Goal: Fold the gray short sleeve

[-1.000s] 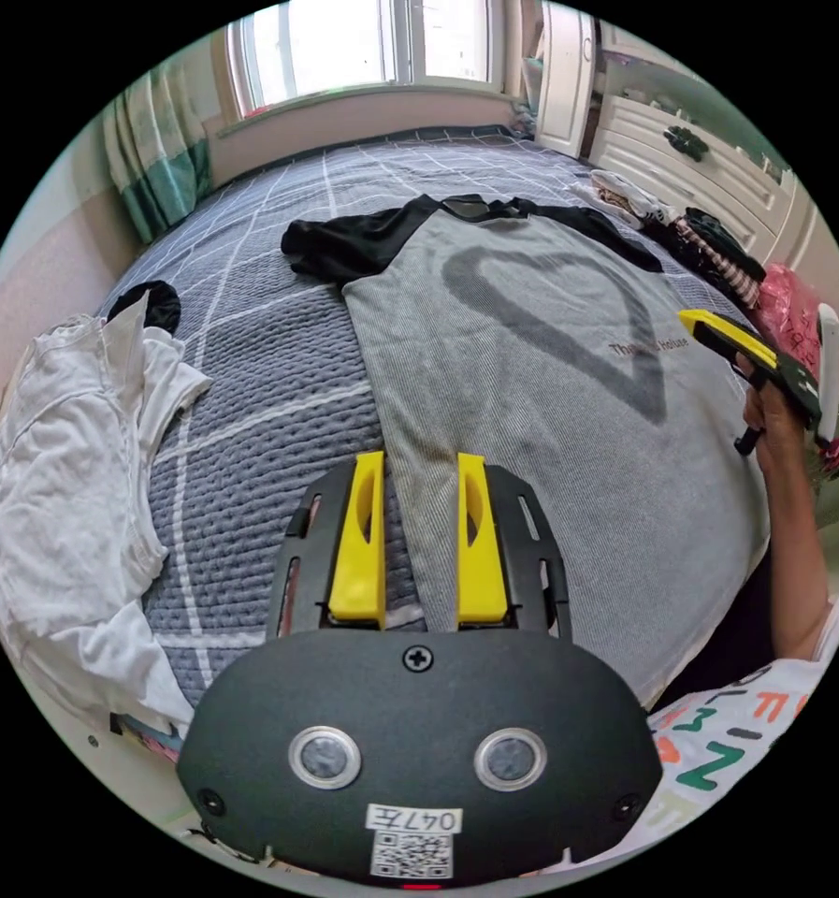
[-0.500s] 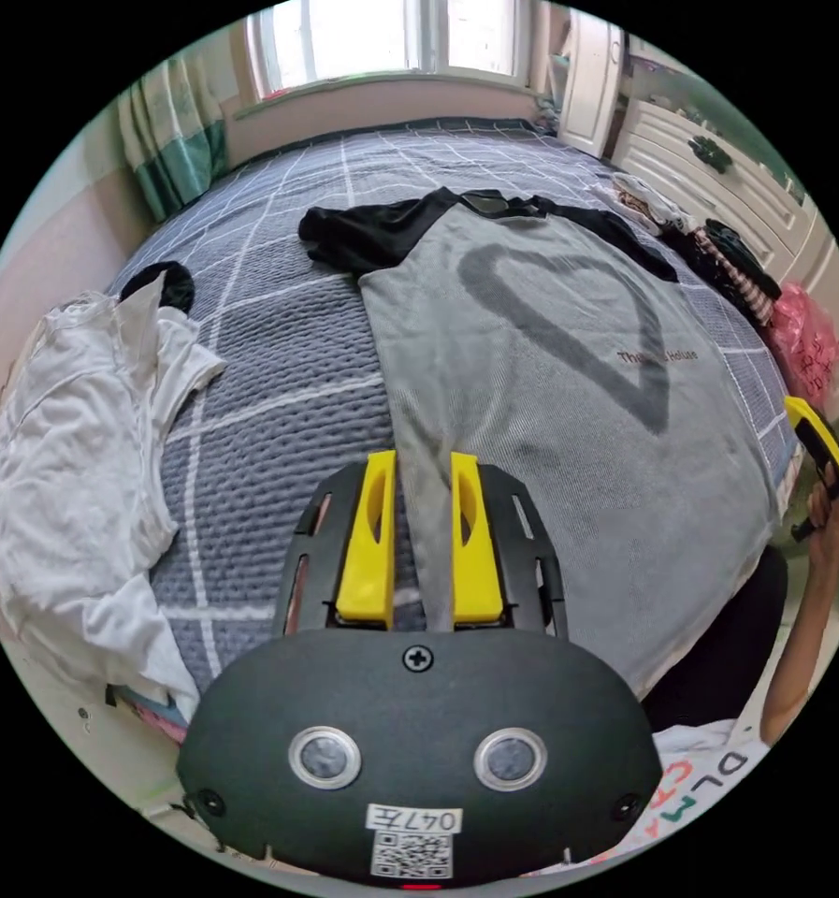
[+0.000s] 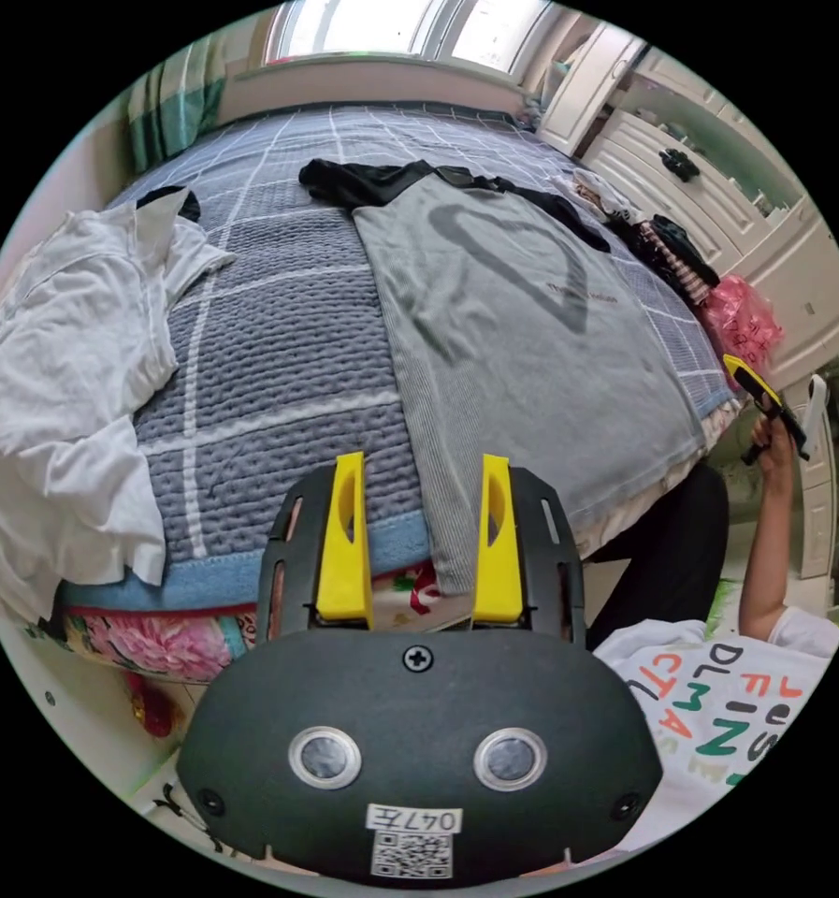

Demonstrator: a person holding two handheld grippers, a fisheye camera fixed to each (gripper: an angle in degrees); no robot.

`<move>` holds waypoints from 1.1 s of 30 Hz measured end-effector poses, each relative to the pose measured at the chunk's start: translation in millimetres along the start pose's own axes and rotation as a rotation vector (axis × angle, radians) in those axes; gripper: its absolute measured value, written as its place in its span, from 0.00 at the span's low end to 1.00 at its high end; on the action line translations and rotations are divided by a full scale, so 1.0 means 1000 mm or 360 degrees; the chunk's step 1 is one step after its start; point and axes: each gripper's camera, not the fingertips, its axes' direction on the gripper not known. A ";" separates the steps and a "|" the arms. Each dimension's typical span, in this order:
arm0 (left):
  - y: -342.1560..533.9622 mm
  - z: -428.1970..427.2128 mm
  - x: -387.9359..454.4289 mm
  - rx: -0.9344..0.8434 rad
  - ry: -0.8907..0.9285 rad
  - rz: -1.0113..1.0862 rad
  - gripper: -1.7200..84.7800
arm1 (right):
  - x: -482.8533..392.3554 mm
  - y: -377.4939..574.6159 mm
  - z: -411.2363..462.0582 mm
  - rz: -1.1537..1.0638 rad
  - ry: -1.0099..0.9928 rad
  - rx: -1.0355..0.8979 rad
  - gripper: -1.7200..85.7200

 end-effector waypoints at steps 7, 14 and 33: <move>0.008 0.001 0.026 0.0028 -0.0147 0.0053 0.16 | 0.024 -0.007 0.042 -0.0089 -0.0061 -0.0414 0.10; 0.013 -0.003 0.033 0.0054 -0.0099 0.0040 0.12 | 0.043 -0.002 0.067 -0.0150 -0.0172 -0.0677 0.10; -0.018 -0.045 0.028 0.0162 -0.0031 -0.0098 0.20 | 0.085 -0.127 0.065 -0.0119 -0.0046 -0.0160 0.06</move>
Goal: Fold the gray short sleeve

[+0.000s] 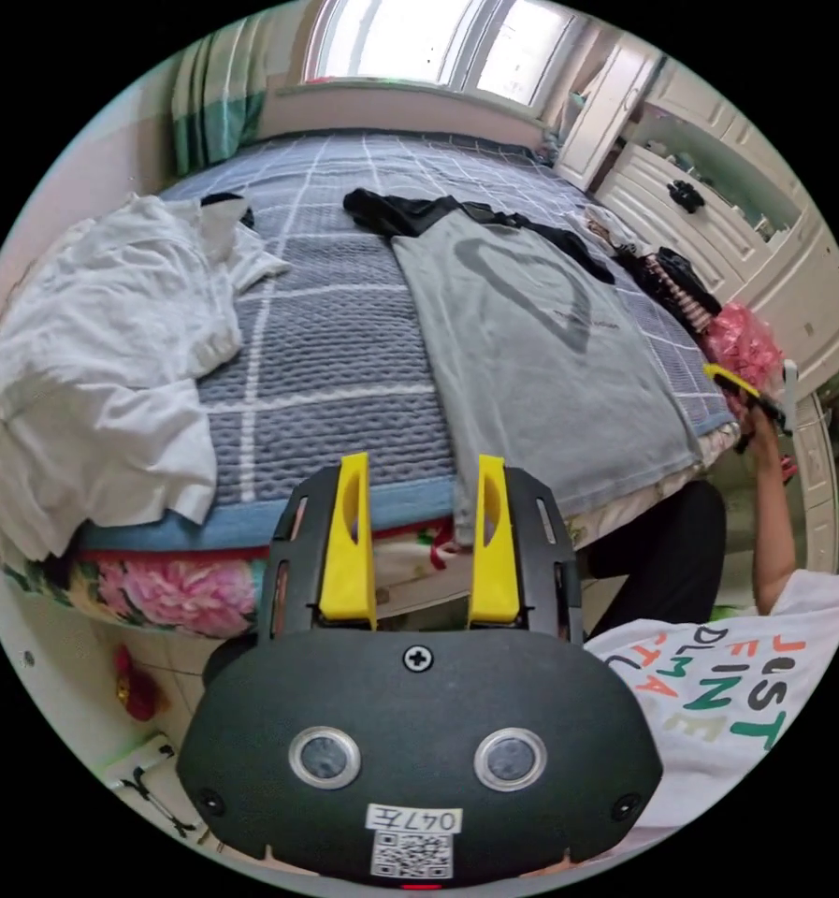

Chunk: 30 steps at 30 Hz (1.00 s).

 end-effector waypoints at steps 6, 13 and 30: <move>-0.090 0.003 0.067 0.0021 -0.0194 0.0390 0.18 | 0.043 -0.157 0.092 -0.0087 0.0205 -0.0054 0.07; -0.259 0.048 0.179 0.0096 -0.0074 0.0925 0.18 | 0.104 -0.269 0.191 0.0122 -0.0086 -0.0174 0.07; -0.337 0.155 0.219 -0.0120 -0.0043 0.0812 0.19 | 0.136 -0.303 0.192 0.0100 0.0229 -0.0125 0.09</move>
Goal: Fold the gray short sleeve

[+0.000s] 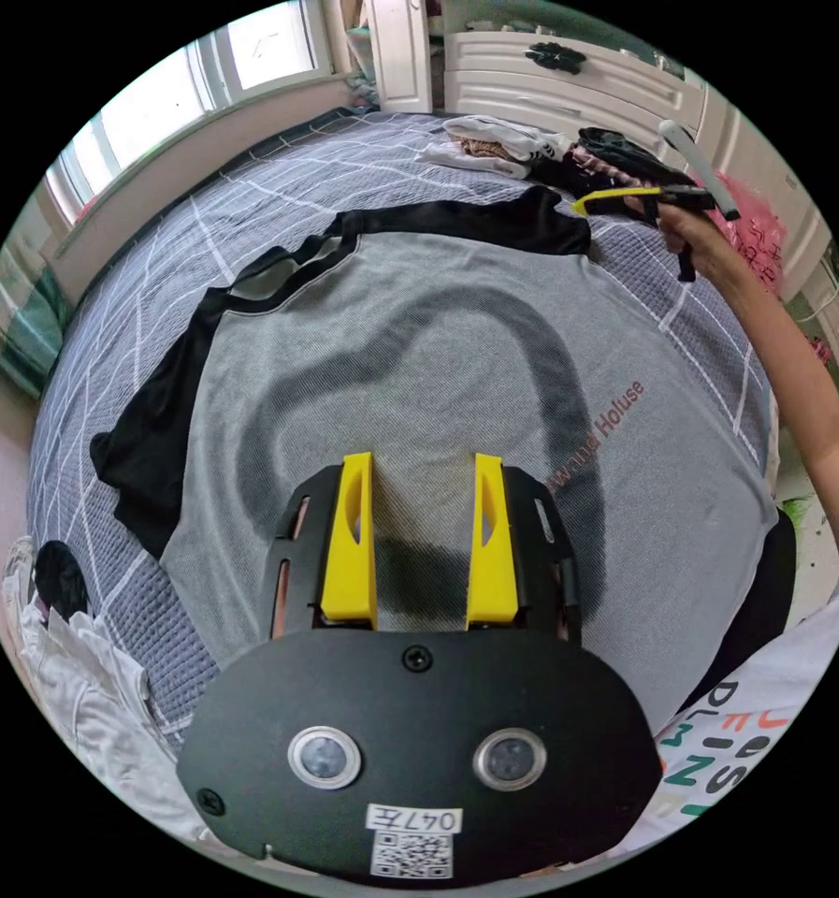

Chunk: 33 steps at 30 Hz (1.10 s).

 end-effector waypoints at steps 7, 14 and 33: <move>-0.015 0.000 -0.003 0.0080 0.0015 0.0004 0.19 | -0.015 -0.097 0.026 -0.0274 -0.0017 -0.0166 0.14; -0.030 0.000 -0.005 0.0136 0.0008 -0.0001 0.19 | -0.055 -0.132 0.069 -0.0596 -0.0118 -0.0414 0.03; -0.055 -0.003 -0.026 0.0203 0.0082 -0.0018 0.18 | 0.039 -0.051 0.014 0.0047 -0.0169 -0.0146 0.10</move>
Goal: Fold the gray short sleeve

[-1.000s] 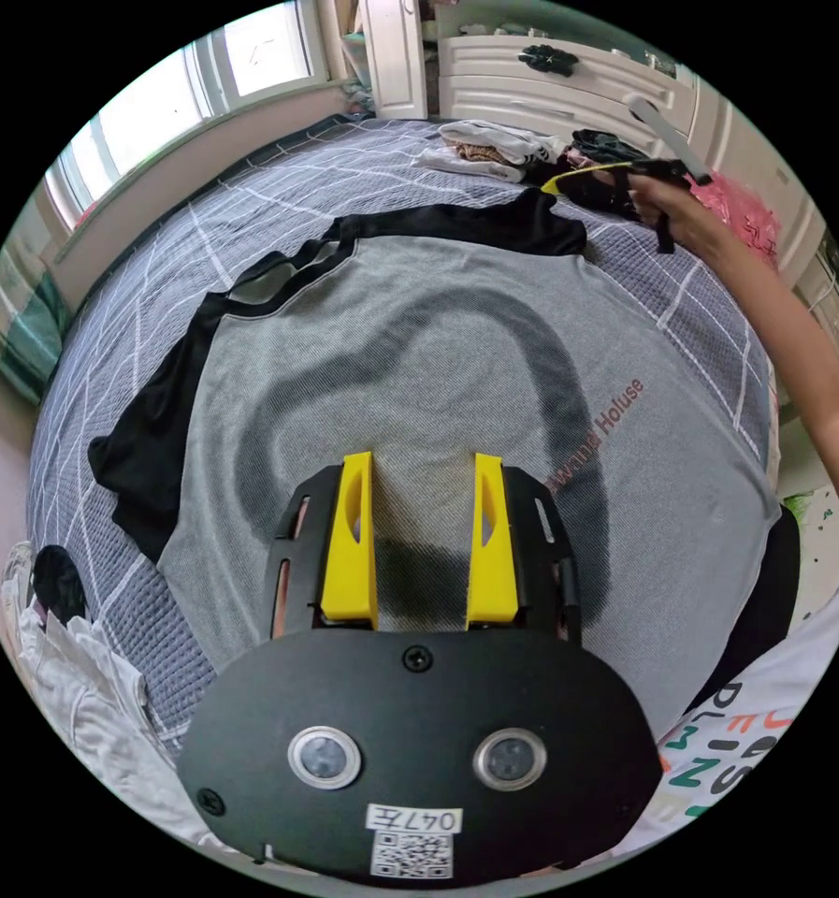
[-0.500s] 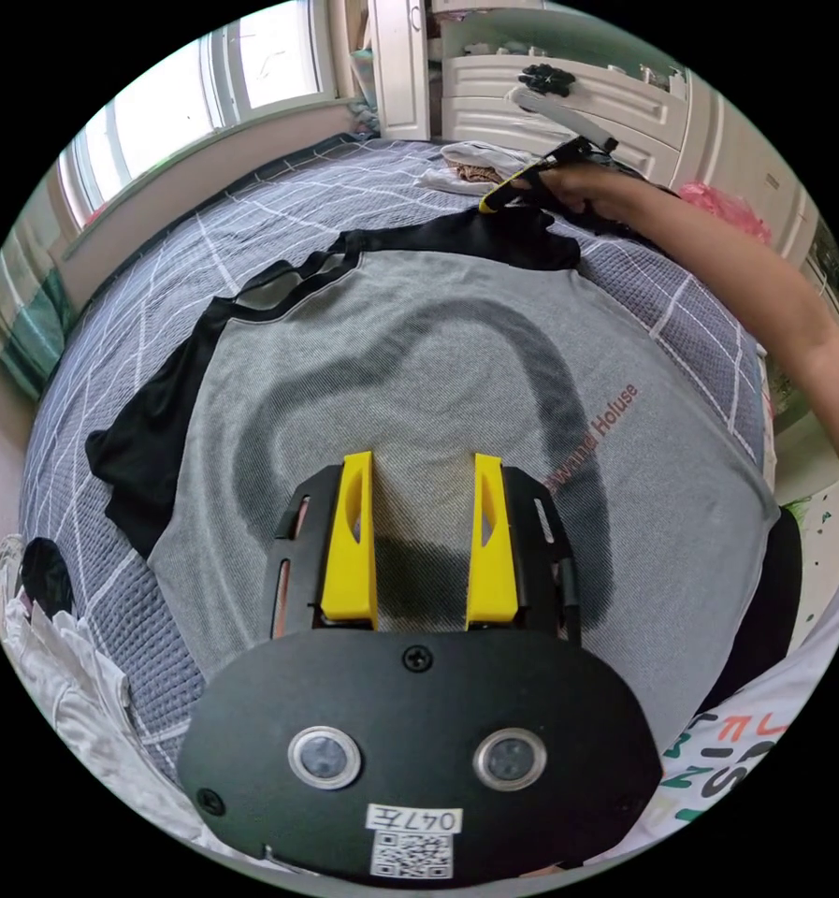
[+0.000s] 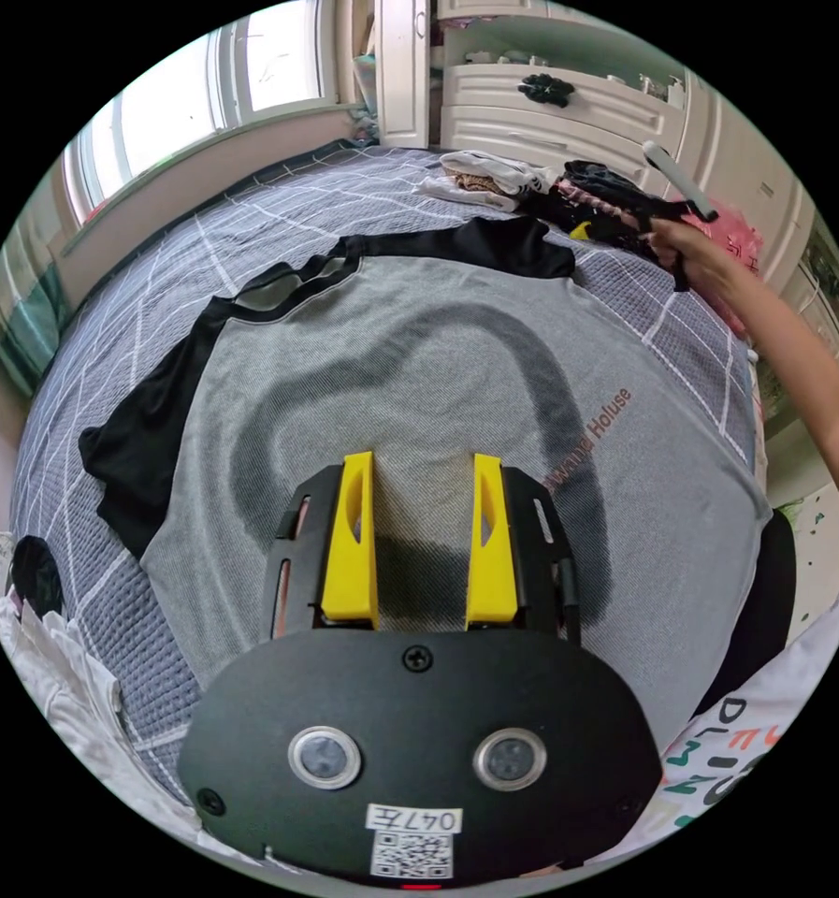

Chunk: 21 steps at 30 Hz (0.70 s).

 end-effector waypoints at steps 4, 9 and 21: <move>-0.002 -0.001 -0.005 0.0005 0.0016 -0.0006 0.18 | -0.031 0.025 0.014 -0.0342 0.0342 -0.0058 0.08; -0.003 -0.003 -0.010 0.0004 0.0013 0.0004 0.18 | -0.069 0.004 0.028 -0.0492 0.0409 -0.0015 0.06; 0.002 -0.012 -0.025 0.0002 0.0014 0.0010 0.18 | -0.028 -0.011 0.014 0.0020 0.0121 0.0127 0.09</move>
